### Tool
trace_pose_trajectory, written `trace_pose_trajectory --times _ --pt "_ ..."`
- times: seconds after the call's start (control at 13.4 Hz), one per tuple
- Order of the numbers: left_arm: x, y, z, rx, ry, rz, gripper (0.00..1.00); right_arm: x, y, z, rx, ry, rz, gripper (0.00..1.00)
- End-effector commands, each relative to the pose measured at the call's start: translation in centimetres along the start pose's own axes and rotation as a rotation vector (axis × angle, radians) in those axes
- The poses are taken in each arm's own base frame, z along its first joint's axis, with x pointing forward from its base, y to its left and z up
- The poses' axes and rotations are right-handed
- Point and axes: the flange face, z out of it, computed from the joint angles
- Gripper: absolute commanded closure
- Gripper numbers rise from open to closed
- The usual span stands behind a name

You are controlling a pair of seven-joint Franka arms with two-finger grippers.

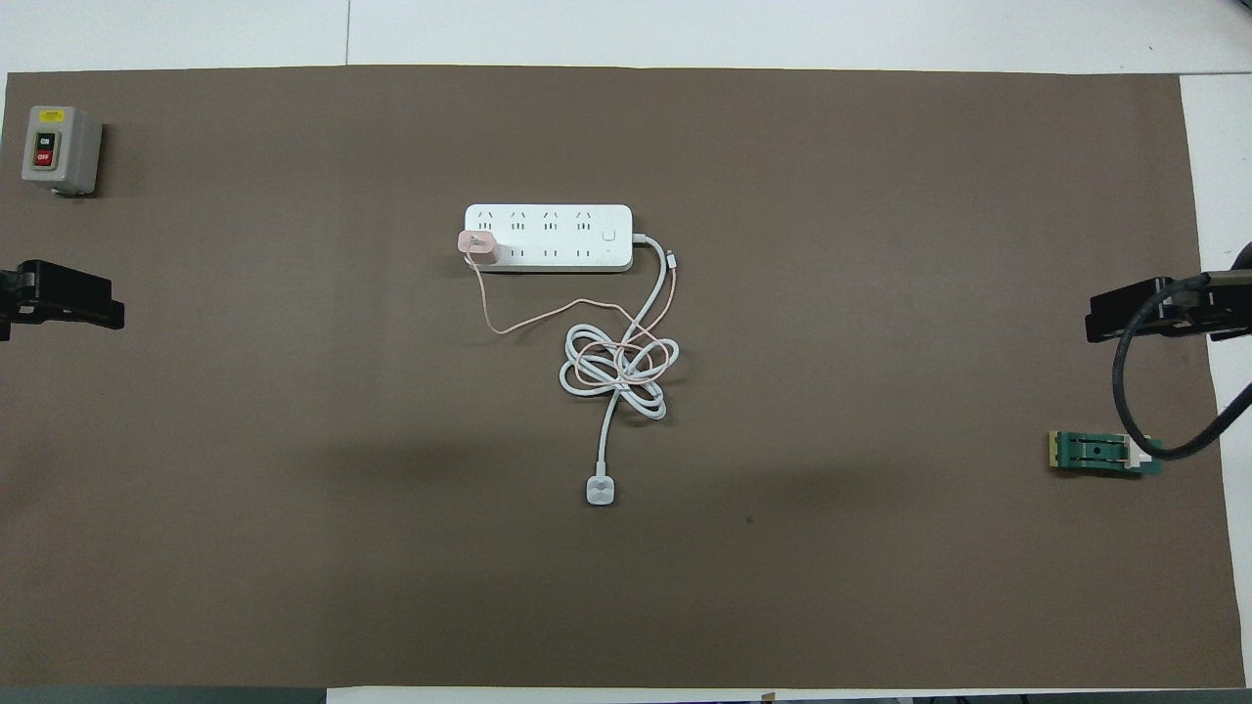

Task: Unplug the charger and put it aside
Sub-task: 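Move the left gripper to the pink plug while the right gripper reaches the strip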

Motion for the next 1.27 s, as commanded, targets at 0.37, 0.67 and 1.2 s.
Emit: trace_pose_trajectory --times 0.37,0.67,1.2 --pt "0.3 -0.2 0.3 -0.009 -0.015 -0.018 0.0 -0.2 -0.1 -0.5 0.015 0.028 -0.003 0.0" --pt "0.2 0.3 0.3 -0.008 -0.026 -0.161 0.0 -0.2 0.0 -0.6 0.017 0.031 -0.002 0.0" --pt "4.6 5.8 3.4 -0.02 -0.07 -0.558 0.0 0.5 -1.9 0.7 0.066 0.007 0.157 0.0"
